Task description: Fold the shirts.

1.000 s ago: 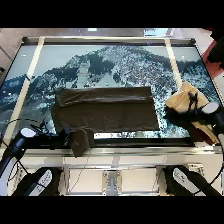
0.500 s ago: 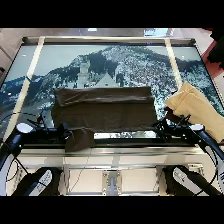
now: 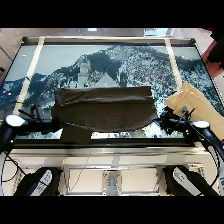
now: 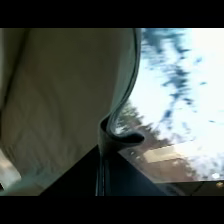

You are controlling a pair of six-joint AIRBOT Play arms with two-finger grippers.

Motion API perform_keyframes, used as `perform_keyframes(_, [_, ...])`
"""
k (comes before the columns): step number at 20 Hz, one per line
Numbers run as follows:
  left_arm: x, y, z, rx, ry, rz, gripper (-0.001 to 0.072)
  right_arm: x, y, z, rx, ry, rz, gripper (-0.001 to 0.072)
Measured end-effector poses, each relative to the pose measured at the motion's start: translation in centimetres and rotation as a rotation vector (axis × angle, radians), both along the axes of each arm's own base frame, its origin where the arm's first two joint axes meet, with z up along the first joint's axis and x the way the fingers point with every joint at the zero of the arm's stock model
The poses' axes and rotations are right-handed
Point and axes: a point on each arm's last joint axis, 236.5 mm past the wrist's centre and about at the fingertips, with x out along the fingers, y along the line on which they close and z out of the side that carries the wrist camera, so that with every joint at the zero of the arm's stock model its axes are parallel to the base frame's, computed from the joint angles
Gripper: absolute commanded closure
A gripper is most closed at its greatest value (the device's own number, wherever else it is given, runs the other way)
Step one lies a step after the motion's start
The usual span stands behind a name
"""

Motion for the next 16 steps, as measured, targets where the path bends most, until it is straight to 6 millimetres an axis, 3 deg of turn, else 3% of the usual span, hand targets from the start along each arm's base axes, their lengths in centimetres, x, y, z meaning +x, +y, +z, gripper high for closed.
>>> perform_keyframes(4, [-0.9, 1.8, 2.9, 0.128, -0.027, -0.075, 0.0697, -0.9, -0.6, 4.6, -0.165, -0.101, 0.169, 0.0696])
perform_keyframes(7, [-0.3, 2.7, 4.1, 0.177, -0.071, -0.079, 0.0698, -1.6, -0.4, 6.1, -0.283, -0.126, 0.277, 0.0697])
perform_keyframes(10, [3.1, 4.1, 6.5, 0.236, -0.188, -0.061, 0.0698, -0.4, -0.1, 6.9, -0.399, -0.162, 0.339, 0.0697])
perform_keyframes(13, [7.7, 5.3, 9.0, 0.283, -0.285, -0.071, 0.0698, 2.3, -0.1, 7.5, -0.502, -0.188, 0.373, 0.0697])
perform_keyframes(16, [12.5, 4.8, 9.2, 0.316, -0.317, -0.152, 0.0698, 5.9, 0.0, 7.4, -0.553, -0.198, 0.393, 0.0696])
